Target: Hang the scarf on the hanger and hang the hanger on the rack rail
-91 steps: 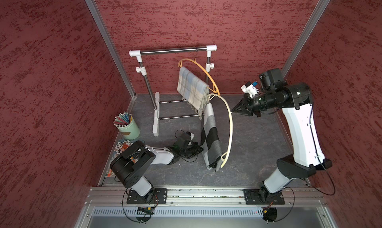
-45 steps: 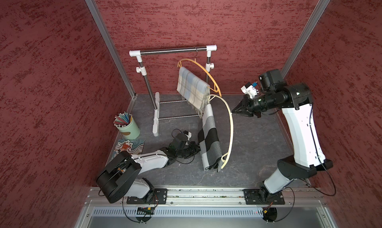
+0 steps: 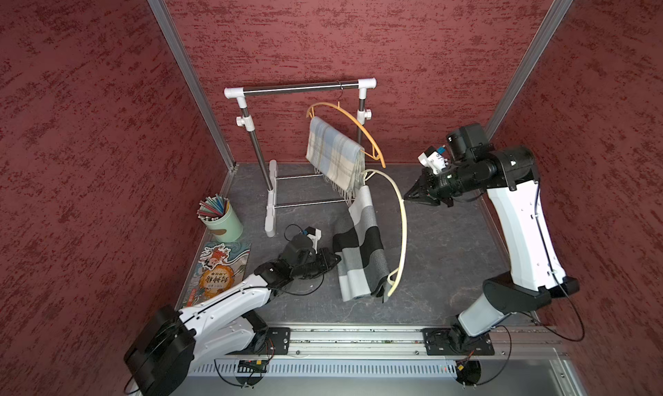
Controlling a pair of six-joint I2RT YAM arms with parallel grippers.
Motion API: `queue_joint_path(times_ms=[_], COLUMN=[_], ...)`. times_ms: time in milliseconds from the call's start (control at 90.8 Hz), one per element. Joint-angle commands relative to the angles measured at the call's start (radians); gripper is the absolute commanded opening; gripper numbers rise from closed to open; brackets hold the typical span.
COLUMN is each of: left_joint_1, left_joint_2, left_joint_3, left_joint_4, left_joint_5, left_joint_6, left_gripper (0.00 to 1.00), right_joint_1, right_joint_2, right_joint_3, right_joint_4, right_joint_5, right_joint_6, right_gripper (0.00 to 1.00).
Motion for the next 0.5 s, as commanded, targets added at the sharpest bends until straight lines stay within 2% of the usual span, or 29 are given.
queue_joint_path(times_ms=[0, 176, 275, 485], left_joint_1=[0.024, 0.045, 0.053, 0.108], left_joint_2=[-0.025, -0.095, -0.171, -0.298], left_joint_3=[0.009, 0.022, 0.079, 0.195], left_joint_4=[-0.115, -0.173, -0.264, -0.467], left_joint_5=[-0.014, -0.001, 0.01, 0.018], left_joint_6=[0.038, 0.041, 0.058, 0.15], left_gripper=[0.0, 0.0, 0.0, 0.0], right_joint_1=[-0.004, -0.005, -0.007, -0.008], right_joint_2=[-0.043, -0.052, -0.05, -0.072], right_joint_3=[0.015, 0.014, 0.004, -0.082], right_joint_4=[-0.098, -0.089, -0.114, -0.079], right_joint_5=[-0.037, -0.039, 0.028, 0.041], right_joint_6=[0.0, 0.01, -0.023, -0.037], right_gripper=[0.0, 0.0, 0.0, 0.0])
